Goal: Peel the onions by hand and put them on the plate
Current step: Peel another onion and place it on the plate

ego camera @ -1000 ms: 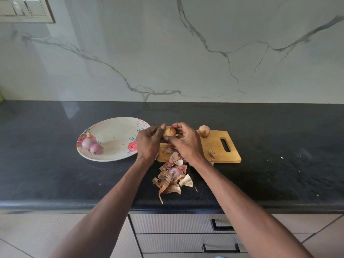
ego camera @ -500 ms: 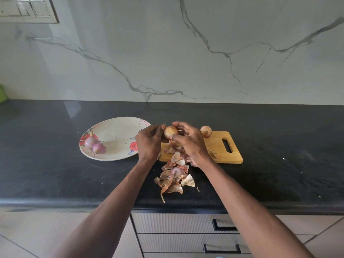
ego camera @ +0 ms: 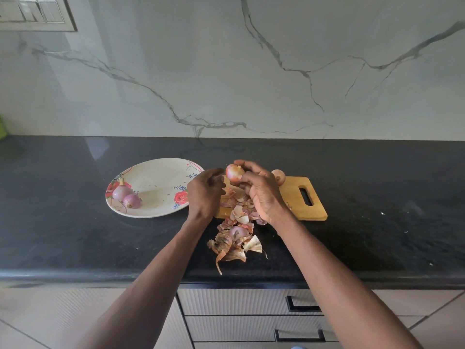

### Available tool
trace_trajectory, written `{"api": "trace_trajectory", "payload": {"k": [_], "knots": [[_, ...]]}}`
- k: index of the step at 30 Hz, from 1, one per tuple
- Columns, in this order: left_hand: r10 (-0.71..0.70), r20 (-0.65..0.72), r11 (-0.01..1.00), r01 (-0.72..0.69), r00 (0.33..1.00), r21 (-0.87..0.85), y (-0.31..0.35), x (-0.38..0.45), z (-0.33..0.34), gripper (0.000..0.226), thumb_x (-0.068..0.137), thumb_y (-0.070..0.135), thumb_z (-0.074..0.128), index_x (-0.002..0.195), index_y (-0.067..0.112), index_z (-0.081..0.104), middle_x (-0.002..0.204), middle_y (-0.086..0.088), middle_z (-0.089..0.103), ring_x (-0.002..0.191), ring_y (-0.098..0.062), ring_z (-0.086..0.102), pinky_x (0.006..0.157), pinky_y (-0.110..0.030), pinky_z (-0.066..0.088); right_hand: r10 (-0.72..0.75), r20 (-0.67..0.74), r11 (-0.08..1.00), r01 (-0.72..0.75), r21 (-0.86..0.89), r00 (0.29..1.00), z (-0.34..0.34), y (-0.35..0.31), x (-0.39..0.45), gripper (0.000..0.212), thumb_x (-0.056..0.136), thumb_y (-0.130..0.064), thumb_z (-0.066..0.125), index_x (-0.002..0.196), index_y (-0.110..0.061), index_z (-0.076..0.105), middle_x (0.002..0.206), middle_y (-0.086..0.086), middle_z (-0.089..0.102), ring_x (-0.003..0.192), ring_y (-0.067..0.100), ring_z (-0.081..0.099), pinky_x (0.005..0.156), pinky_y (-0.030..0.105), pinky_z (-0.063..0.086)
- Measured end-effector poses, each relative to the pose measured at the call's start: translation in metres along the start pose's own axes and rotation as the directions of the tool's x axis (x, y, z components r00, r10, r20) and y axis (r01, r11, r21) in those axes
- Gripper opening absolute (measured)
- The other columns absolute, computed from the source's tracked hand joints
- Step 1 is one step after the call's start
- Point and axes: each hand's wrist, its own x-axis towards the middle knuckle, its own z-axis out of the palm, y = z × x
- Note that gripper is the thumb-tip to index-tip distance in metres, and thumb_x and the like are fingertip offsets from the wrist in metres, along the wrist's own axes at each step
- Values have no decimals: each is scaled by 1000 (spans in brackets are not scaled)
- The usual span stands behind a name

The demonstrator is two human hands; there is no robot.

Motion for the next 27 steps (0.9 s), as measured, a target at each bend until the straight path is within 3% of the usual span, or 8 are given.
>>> {"api": "trace_trajectory", "payload": {"k": [3, 6, 11, 15, 19, 22, 27], "knots": [[56, 58, 993, -61, 997, 104, 1, 0, 1, 30, 90, -2, 59, 112, 7, 76, 115, -8, 73, 98, -18, 68, 89, -26, 53, -4, -20, 1000, 4, 2, 1000, -1, 1, 1, 31, 81, 6, 67, 107, -9, 71, 109, 16, 71, 90, 23, 69, 83, 34, 55], [36, 85, 995, -43, 996, 85, 6, -2, -2, 32, 89, 1, 57, 115, 7, 75, 120, -7, 73, 107, -21, 67, 97, -34, 53, 1, -44, 999, 1, 52, 999, -1, 1, 3, 26, 83, 7, 65, 104, -8, 68, 111, 19, 67, 93, 25, 68, 86, 36, 56], [-42, 105, 992, 55, 994, -117, 8, -3, -4, 43, 83, 29, 54, 118, 15, 74, 126, 6, 68, 116, -12, 61, 103, -38, 50, 37, -95, 999, -33, 43, 995, -3, 0, 2, 18, 89, -8, 64, 106, -12, 69, 110, 18, 68, 95, 25, 66, 76, 34, 55], [-43, 136, 958, 79, 990, -274, 6, -5, -4, 56, 87, 59, 64, 124, 17, 72, 117, 1, 75, 110, -13, 69, 98, -44, 56, 56, -7, 996, -56, 74, 998, -3, -2, 0, 29, 92, -2, 56, 118, -9, 66, 122, 18, 67, 106, 26, 65, 83, 35, 54], [-26, 104, 944, 59, 994, -325, 5, -5, -4, 45, 92, 41, 71, 127, 13, 70, 118, -2, 75, 110, -16, 71, 97, -47, 57, 64, 57, 992, -70, 109, 996, -1, -4, -2, 34, 92, 7, 51, 119, -8, 66, 119, 16, 69, 108, 25, 66, 95, 35, 54], [-8, 48, 938, 24, 999, -346, 4, -4, -4, 33, 94, 33, 70, 119, 12, 75, 108, -3, 77, 99, -20, 74, 89, -50, 59, 79, 74, 991, -86, 103, 994, 1, 0, -3, 40, 86, 5, 63, 125, -6, 64, 119, 17, 69, 111, 28, 67, 97, 36, 54], [25, -86, 957, -48, 996, -286, 5, -8, 1, 17, 97, 24, 68, 104, 13, 78, 87, -1, 77, 78, -12, 72, 71, -35, 59, 69, 63, 997, -71, 37, 996, 2, 5, -3, 47, 81, 3, 71, 126, -10, 65, 118, 15, 71, 111, 31, 67, 95, 38, 55]]}}
